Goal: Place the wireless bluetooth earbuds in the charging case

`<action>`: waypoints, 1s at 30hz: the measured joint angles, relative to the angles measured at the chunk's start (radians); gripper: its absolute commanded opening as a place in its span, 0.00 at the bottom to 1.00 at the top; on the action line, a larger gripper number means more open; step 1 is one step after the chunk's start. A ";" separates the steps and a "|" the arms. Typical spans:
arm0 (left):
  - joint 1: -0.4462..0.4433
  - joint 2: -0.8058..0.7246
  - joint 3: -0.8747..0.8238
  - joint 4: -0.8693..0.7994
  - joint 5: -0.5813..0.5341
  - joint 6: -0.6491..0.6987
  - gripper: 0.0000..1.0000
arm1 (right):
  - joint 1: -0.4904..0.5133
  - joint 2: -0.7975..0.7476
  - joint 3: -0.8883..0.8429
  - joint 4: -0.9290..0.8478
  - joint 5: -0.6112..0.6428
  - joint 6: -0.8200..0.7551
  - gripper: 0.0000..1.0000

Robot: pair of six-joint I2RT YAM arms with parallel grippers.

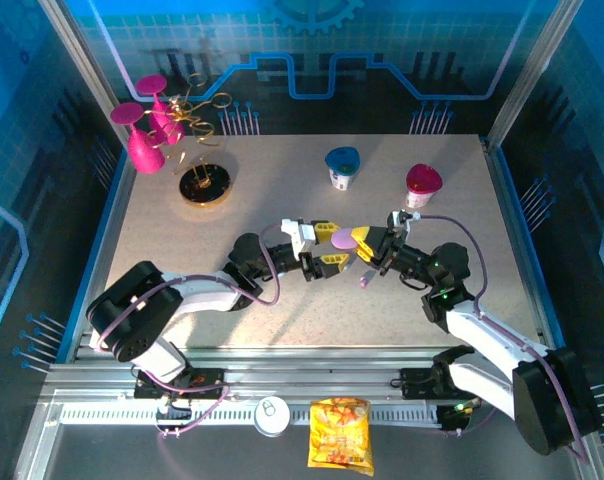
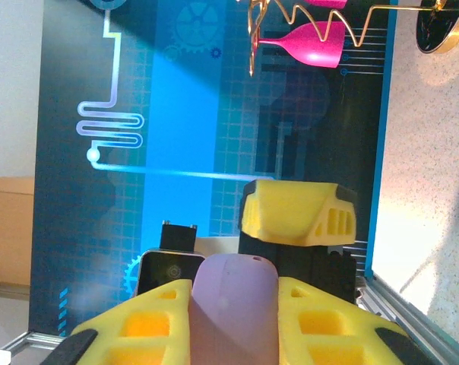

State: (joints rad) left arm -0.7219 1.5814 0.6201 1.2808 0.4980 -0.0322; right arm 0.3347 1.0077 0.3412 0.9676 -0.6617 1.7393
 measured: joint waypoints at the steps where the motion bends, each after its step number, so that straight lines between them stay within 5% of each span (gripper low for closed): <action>1: 0.000 0.002 0.000 0.002 0.001 0.000 0.62 | 0.000 0.000 0.000 0.002 0.000 0.001 0.07; 20: 0.000 0.005 0.013 0.015 0.009 -0.019 0.51 | 0.005 0.000 0.000 0.006 0.001 0.008 0.07; 30: 0.001 0.008 0.013 0.022 0.016 -0.020 0.35 | 0.005 -0.005 -0.001 0.005 0.007 0.011 0.11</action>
State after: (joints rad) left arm -0.7208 1.5890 0.6331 1.3029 0.5137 -0.0525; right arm 0.3401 1.0023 0.3405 0.9726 -0.6544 1.7508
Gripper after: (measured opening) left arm 0.391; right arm 0.216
